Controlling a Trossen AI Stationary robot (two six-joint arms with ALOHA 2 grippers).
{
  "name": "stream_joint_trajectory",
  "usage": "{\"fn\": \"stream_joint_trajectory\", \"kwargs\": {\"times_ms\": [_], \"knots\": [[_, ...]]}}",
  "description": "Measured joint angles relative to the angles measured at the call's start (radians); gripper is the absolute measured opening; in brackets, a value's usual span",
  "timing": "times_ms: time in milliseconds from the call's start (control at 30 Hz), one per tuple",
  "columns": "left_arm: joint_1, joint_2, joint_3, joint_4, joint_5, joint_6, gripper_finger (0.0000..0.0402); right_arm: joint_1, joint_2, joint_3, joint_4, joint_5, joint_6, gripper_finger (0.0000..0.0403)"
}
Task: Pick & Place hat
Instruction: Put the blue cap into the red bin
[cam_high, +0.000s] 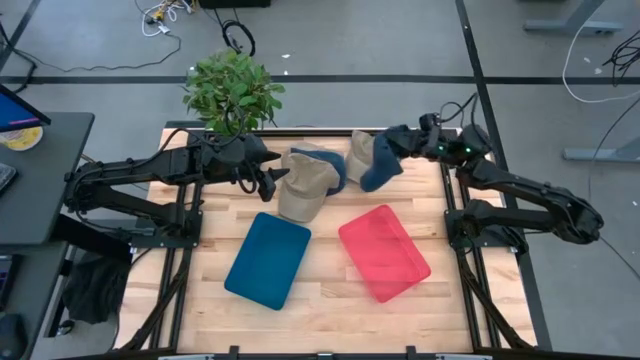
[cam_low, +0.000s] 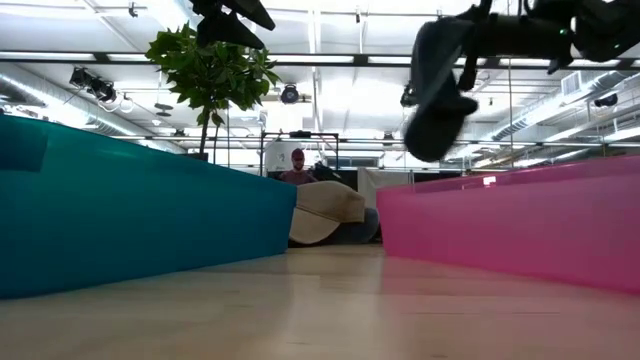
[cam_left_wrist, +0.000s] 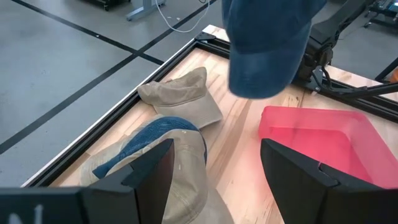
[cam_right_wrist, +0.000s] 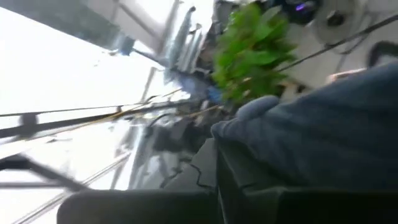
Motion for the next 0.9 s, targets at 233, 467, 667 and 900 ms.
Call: {"fn": "stream_joint_trajectory", "kwargs": {"times_ms": [233, 467, 667, 900], "knots": [[0.0, 0.0, 0.0, 0.0, 0.0, 0.0, 0.0243, 0.063, -0.037, 0.0, 0.021, -0.144, 0.083, 0.0], [0.0, 0.0, 0.0, 0.0, 0.0, 0.0, 0.0243, 0.167, -0.044, 0.0, -0.004, -0.245, 0.094, 0.0], [0.0, 0.0, 0.0, 0.0, 0.001, 0.0, 0.0243, 0.241, -0.045, 0.001, -0.041, -0.377, 0.11, 0.0], [-0.001, 0.0, 0.0, 0.0, 0.001, -0.001, 0.0243, 0.301, -0.044, 0.001, -0.215, -0.507, 0.072, 0.0]]}}
